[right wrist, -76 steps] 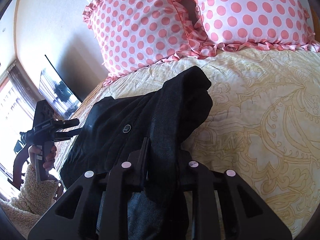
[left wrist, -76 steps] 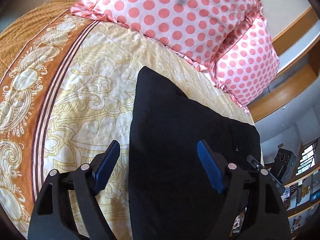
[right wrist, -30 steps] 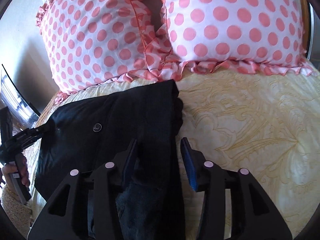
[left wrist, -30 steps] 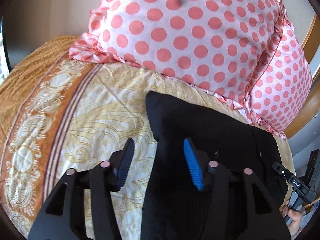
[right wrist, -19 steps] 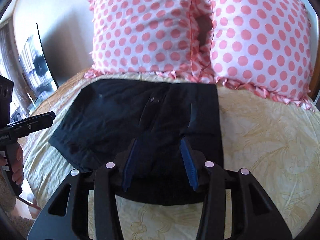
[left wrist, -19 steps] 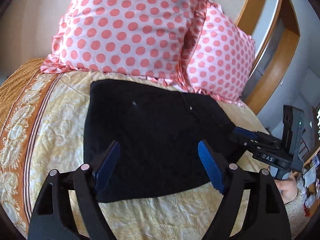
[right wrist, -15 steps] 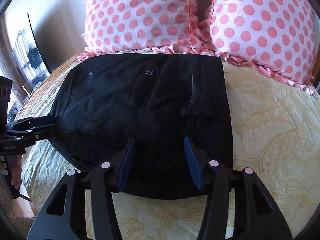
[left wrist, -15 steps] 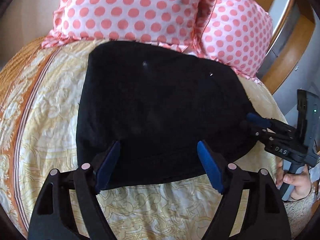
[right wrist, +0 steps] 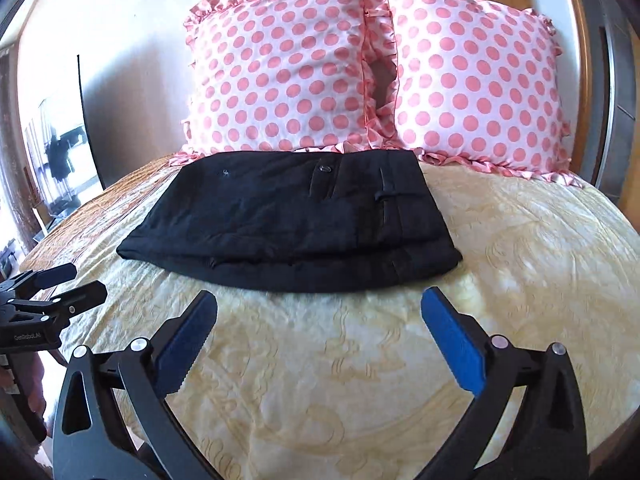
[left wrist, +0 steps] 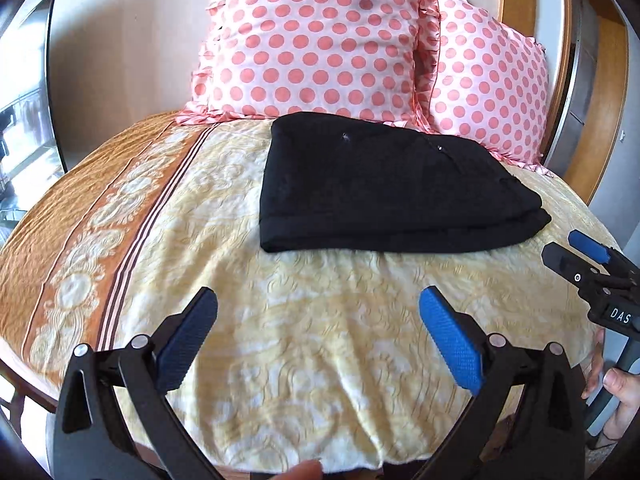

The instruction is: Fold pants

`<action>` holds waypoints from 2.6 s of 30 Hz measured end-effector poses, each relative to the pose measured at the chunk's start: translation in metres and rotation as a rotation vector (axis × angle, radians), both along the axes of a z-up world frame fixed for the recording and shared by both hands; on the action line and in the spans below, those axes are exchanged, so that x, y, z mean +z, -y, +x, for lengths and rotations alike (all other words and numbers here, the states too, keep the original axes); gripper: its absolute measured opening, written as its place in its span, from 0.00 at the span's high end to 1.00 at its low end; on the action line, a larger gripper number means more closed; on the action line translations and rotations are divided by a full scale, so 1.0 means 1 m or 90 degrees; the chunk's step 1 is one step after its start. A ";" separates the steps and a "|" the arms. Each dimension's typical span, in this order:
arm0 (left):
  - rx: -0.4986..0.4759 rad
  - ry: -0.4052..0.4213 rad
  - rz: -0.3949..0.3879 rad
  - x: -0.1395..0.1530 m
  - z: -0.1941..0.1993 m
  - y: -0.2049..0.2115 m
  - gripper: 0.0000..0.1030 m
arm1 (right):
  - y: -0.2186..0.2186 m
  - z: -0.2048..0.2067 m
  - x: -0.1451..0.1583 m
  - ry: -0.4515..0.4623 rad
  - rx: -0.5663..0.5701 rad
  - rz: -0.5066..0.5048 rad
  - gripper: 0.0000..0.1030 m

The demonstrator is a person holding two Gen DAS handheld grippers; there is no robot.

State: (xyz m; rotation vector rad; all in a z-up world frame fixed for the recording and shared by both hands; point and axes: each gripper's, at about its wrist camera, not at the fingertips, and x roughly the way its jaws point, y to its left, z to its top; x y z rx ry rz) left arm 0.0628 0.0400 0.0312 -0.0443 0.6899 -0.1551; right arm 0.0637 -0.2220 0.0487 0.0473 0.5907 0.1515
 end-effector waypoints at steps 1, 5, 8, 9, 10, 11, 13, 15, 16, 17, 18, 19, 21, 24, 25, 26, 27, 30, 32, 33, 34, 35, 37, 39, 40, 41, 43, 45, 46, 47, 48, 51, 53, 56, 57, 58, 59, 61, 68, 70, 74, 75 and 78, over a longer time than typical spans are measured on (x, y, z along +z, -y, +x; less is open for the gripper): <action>0.005 -0.006 -0.002 -0.003 -0.004 -0.003 0.02 | -0.002 -0.006 -0.005 0.002 -0.004 0.002 0.01; 0.013 -0.008 0.003 -0.013 -0.012 -0.005 0.02 | -0.010 -0.020 -0.017 0.022 -0.015 -0.024 0.01; 0.000 0.000 0.024 -0.016 -0.014 0.001 0.02 | -0.011 -0.023 -0.023 0.017 -0.017 -0.033 0.01; -0.007 0.001 0.022 -0.017 -0.016 0.004 0.02 | -0.011 -0.023 -0.025 0.014 -0.018 -0.031 0.01; -0.009 0.004 0.023 -0.017 -0.016 0.006 0.02 | -0.011 -0.022 -0.027 0.009 -0.018 -0.028 0.01; -0.013 0.005 0.024 -0.018 -0.016 0.008 0.02 | -0.011 -0.020 -0.030 0.002 -0.018 -0.028 0.01; -0.015 0.007 0.035 -0.019 -0.015 0.014 0.02 | -0.013 -0.019 -0.036 -0.009 -0.021 -0.032 0.01; -0.015 0.010 0.056 -0.021 -0.014 0.018 0.02 | -0.013 -0.017 -0.042 -0.018 -0.026 -0.034 0.01; -0.016 0.014 0.071 -0.023 -0.015 0.020 0.02 | -0.015 -0.018 -0.043 -0.013 -0.028 -0.043 0.01; -0.017 0.021 0.074 -0.023 -0.016 0.021 0.02 | -0.015 -0.019 -0.044 -0.011 -0.032 -0.041 0.01; -0.015 0.025 0.067 -0.024 -0.017 0.020 0.02 | -0.016 -0.020 -0.044 -0.011 -0.034 -0.039 0.01; -0.015 0.029 0.068 -0.024 -0.018 0.020 0.02 | -0.016 -0.020 -0.044 -0.011 -0.037 -0.041 0.01; -0.012 0.031 0.067 -0.024 -0.018 0.020 0.02 | -0.017 -0.020 -0.044 -0.012 -0.043 -0.041 0.01; -0.006 0.039 0.067 -0.025 -0.020 0.020 0.02 | -0.018 -0.021 -0.045 -0.009 -0.055 -0.041 0.01; -0.004 0.042 0.067 -0.025 -0.021 0.021 0.02 | -0.018 -0.021 -0.045 -0.008 -0.058 -0.042 0.01; -0.002 0.044 0.067 -0.025 -0.021 0.021 0.02 | -0.018 -0.022 -0.045 -0.008 -0.061 -0.041 0.01; 0.000 0.045 0.066 -0.025 -0.021 0.021 0.02 | -0.018 -0.022 -0.045 -0.008 -0.063 -0.041 0.01; 0.012 0.046 0.065 -0.025 -0.022 0.022 0.02 | -0.019 -0.022 -0.044 -0.010 -0.067 -0.041 0.01; 0.025 0.048 0.064 -0.025 -0.022 0.023 0.02 | -0.018 -0.022 -0.044 -0.009 -0.066 -0.041 0.01; 0.030 0.050 0.063 -0.026 -0.022 0.024 0.02 | -0.018 -0.022 -0.044 -0.009 -0.066 -0.041 0.01; 0.034 0.053 0.063 -0.026 -0.022 0.024 0.02 | -0.018 -0.022 -0.044 -0.008 -0.066 -0.041 0.01; 0.037 0.056 0.063 -0.026 -0.023 0.025 0.02 | -0.018 -0.022 -0.044 -0.009 -0.066 -0.041 0.01; 0.039 0.059 0.063 -0.027 -0.023 0.025 0.02 | -0.018 -0.022 -0.045 -0.008 -0.066 -0.041 0.01; 0.039 0.055 0.064 -0.027 -0.023 0.025 0.02 | -0.017 -0.022 -0.044 -0.008 -0.066 -0.041 0.01; 0.039 0.052 0.064 -0.026 -0.022 0.025 0.02 | -0.017 -0.022 -0.044 -0.007 -0.066 -0.040 0.01; 0.040 0.050 0.066 -0.026 -0.021 0.025 0.02 | -0.016 -0.022 -0.044 -0.007 -0.066 -0.040 0.01; 0.043 0.049 0.065 -0.026 -0.021 0.025 0.02 | -0.016 -0.022 -0.044 -0.007 -0.066 -0.040 0.01; 0.045 0.051 0.065 -0.027 -0.021 0.025 0.02 | -0.017 -0.022 -0.044 -0.007 -0.066 -0.041 0.01; 0.044 0.052 0.065 -0.027 -0.020 0.025 0.02 | -0.017 -0.022 -0.044 -0.007 -0.066 -0.040 0.01; 0.044 0.052 0.065 -0.027 -0.020 0.025 0.02 | -0.017 -0.022 -0.044 -0.007 -0.066 -0.040 0.01; 0.044 0.051 0.065 -0.027 -0.020 0.025 0.02 | -0.017 -0.022 -0.044 -0.007 -0.066 -0.041 0.01; 0.044 0.052 0.065 -0.027 -0.021 0.025 0.02 | -0.017 -0.022 -0.044 -0.007 -0.066 -0.040 0.01; 0.044 0.052 0.065 -0.027 -0.021 0.025 0.02 | -0.017 -0.022 -0.044 -0.007 -0.066 -0.040 0.01; 0.044 0.052 0.065 -0.027 -0.021 0.025 0.02 | -0.017 -0.022 -0.044 -0.006 -0.066 -0.041 0.01; 0.044 0.053 0.065 -0.027 -0.021 0.025 0.02 | -0.017 -0.022 -0.044 -0.006 -0.066 -0.041 0.01; 0.044 0.052 0.066 -0.027 -0.021 0.025 0.02 | -0.017 -0.022 -0.044 -0.006 -0.066 -0.040 0.01; 0.044 0.052 0.065 -0.026 -0.021 0.025 0.02 | -0.017 -0.022 -0.044 -0.006 -0.066 -0.040 0.01; 0.044 0.052 0.065 -0.026 -0.021 0.025 0.02 | -0.017 -0.023 -0.044 -0.006 -0.066 -0.040 0.01; 0.044 0.052 0.065 -0.026 -0.021 0.025 0.02 | -0.017 -0.023 -0.044 -0.005 -0.066 -0.040 0.01; 0.044 0.052 0.065 -0.027 -0.021 0.025 0.02 | -0.017 -0.023 -0.045 -0.005 -0.066 -0.040 0.01; 0.044 0.052 0.065 -0.027 -0.021 0.025 0.02 | -0.017 -0.023 -0.045 -0.005 -0.067 -0.040 0.01; 0.044 0.052 0.065 -0.027 -0.021 0.025 0.02 | -0.017 -0.023 -0.045 -0.005 -0.067 -0.040 0.01; 0.044 0.052 0.065 -0.027 -0.021 0.025 0.02 | -0.017 -0.023 -0.045 -0.005 -0.067 -0.041 0.01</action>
